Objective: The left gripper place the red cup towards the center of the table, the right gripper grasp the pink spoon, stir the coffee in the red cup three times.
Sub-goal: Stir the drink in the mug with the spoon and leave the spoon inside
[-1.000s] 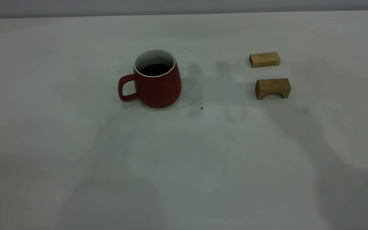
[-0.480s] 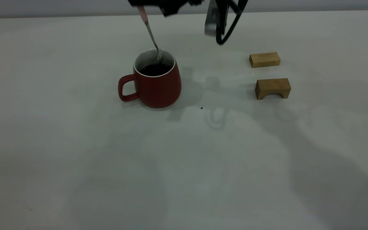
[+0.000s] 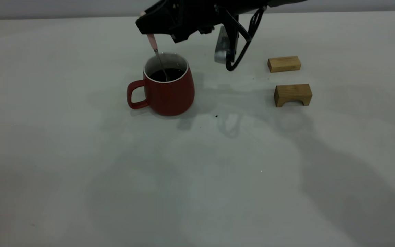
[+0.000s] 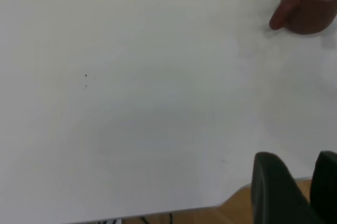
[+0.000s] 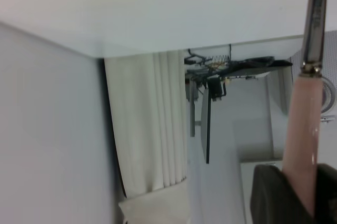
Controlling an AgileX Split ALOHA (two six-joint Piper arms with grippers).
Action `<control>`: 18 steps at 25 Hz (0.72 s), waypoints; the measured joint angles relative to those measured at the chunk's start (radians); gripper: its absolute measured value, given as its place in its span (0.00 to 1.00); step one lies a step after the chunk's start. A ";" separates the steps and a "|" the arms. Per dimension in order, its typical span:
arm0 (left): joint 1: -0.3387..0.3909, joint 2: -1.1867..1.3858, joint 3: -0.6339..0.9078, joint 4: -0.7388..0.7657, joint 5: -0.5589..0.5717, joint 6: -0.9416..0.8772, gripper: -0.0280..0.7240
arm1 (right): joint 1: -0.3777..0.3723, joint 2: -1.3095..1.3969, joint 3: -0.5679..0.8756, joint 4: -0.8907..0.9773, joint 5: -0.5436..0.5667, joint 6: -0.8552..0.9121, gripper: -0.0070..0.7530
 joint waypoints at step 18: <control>0.000 0.000 0.000 0.000 0.000 0.000 0.36 | -0.010 0.019 -0.032 -0.007 0.013 -0.189 0.20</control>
